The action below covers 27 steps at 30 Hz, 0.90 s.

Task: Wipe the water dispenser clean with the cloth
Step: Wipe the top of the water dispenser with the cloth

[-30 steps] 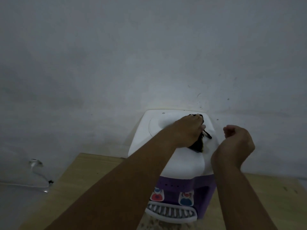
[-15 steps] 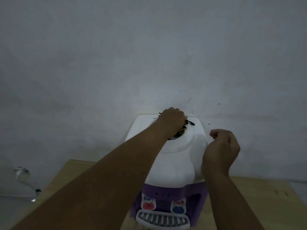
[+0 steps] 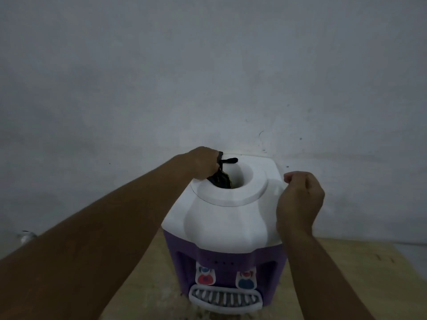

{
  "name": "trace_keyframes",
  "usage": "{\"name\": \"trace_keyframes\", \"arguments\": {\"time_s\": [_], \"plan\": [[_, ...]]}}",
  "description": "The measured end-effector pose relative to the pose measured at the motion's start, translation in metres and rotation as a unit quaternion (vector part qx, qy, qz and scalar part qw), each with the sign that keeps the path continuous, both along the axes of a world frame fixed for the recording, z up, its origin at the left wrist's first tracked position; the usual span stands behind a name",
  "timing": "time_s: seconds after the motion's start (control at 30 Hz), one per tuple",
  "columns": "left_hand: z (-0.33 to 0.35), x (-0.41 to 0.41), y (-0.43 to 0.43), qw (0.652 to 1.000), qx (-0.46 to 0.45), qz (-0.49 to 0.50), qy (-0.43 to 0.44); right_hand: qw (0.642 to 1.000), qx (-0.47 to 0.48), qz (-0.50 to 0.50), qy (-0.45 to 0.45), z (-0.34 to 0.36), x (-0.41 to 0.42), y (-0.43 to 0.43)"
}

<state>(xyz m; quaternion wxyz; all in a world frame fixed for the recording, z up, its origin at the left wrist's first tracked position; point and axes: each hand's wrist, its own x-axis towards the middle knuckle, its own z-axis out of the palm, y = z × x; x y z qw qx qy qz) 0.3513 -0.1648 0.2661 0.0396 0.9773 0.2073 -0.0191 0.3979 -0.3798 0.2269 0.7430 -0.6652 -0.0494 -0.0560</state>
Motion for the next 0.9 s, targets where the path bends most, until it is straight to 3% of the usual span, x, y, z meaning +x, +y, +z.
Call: {"name": "trace_keyframes", "arguments": {"time_s": [0.2,0.6,0.7,0.9], "plan": [[-0.004,-0.05,-0.005,0.993,-0.069,0.001,-0.099,0.999,-0.028,-0.003,-0.026,-0.003,-0.001,0.004],[-0.048,-0.116,-0.031,0.947,-0.079,-0.082,-0.301,0.996,-0.059,0.02,-0.06,-0.001,-0.007,0.009],[-0.05,-0.119,-0.03,0.944,-0.078,-0.097,-0.306,0.995,-0.069,0.023,-0.065,-0.002,-0.008,0.009],[-0.037,-0.1,-0.016,0.967,-0.065,-0.078,-0.233,0.994,-0.078,0.021,-0.069,-0.004,-0.007,0.009]]}}
